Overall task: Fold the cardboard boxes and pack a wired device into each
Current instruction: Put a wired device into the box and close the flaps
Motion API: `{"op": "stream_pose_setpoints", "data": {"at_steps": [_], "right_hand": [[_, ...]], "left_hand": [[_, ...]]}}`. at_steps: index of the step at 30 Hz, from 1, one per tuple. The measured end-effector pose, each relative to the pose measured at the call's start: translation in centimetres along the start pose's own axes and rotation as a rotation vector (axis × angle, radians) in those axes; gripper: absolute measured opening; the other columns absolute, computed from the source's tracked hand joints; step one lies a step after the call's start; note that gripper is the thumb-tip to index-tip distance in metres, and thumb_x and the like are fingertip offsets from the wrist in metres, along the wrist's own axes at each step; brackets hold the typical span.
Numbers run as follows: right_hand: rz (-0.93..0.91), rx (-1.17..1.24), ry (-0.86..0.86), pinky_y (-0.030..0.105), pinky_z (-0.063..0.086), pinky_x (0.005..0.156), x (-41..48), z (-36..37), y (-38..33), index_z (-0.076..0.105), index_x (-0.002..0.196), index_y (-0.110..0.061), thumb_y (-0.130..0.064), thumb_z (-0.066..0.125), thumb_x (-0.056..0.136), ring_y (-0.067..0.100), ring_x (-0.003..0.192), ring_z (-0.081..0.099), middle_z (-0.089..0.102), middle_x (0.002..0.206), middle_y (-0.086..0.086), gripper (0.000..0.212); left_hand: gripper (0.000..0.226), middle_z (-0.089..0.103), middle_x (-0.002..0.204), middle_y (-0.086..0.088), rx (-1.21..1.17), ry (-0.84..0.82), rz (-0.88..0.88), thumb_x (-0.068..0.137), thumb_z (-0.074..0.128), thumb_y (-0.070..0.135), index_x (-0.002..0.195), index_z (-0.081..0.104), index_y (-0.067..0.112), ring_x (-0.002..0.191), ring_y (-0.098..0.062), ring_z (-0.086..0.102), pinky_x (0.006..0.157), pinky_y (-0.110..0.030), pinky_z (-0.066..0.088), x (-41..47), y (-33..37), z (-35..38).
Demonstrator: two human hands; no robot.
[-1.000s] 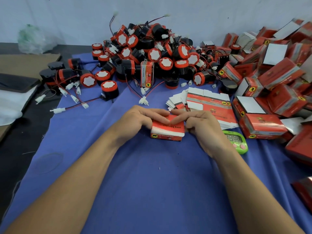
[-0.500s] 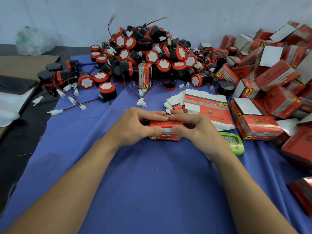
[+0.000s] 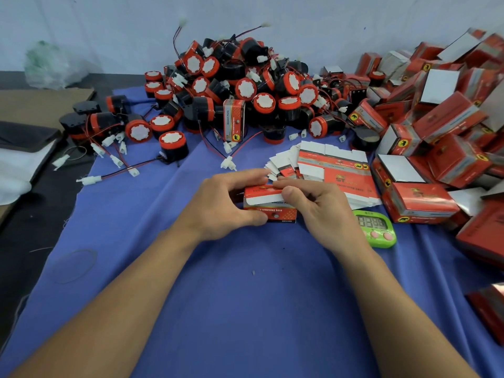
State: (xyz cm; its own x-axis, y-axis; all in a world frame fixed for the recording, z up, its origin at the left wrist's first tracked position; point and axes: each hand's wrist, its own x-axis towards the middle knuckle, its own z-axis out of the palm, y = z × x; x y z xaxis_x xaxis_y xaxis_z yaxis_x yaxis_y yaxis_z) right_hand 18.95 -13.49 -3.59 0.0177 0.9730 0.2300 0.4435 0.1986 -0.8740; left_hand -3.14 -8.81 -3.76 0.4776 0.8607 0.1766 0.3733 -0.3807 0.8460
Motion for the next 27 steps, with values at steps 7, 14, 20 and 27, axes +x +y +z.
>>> {"op": "stream_pose_setpoints", "data": {"at_steps": [7,14,20,27], "right_hand": [[0.022,0.096,0.159,0.026,0.055,0.087,-0.4,1.2,-0.6,0.079,0.106,-0.027,-0.024,0.065,0.100,0.004,0.099,0.069,0.077,0.100,-0.015,0.015],[0.071,0.123,0.185,0.036,0.057,0.086,-0.6,1.0,-1.0,0.078,0.108,-0.023,-0.025,0.062,0.102,0.010,0.095,0.069,0.077,0.095,-0.010,0.018],[0.079,0.148,0.149,0.035,0.056,0.079,-0.6,0.9,-1.0,0.078,0.104,-0.028,-0.028,0.066,0.098,0.012,0.084,0.069,0.075,0.085,-0.008,0.013],[0.123,0.400,-0.052,0.045,0.054,0.104,-0.6,-0.3,-0.9,0.083,0.103,-0.024,-0.005,0.071,0.092,0.011,0.122,0.064,0.072,0.124,-0.009,0.026]], "left_hand": [[0.093,0.068,0.122,0.029,-0.005,0.097,-0.021,0.052,0.091,0.044,0.136,0.055,0.061,0.112,0.011,0.065,0.090,-0.013,0.055,-0.2,0.2,1.0],[0.051,0.071,0.108,0.034,0.047,0.129,-0.019,0.078,0.084,0.045,0.128,0.072,0.042,0.105,0.014,0.064,0.085,-0.003,0.046,-0.1,0.8,1.5],[0.026,0.077,0.104,0.023,-0.084,0.106,-0.040,0.093,0.077,0.035,0.117,0.075,0.044,0.101,0.005,0.071,0.080,-0.008,0.051,-0.1,1.1,1.5],[0.037,0.079,0.109,0.014,-0.202,0.047,-0.042,0.085,0.075,0.034,0.122,0.077,0.036,0.106,-0.006,0.073,0.090,-0.021,0.056,-0.3,1.2,1.4]]}}
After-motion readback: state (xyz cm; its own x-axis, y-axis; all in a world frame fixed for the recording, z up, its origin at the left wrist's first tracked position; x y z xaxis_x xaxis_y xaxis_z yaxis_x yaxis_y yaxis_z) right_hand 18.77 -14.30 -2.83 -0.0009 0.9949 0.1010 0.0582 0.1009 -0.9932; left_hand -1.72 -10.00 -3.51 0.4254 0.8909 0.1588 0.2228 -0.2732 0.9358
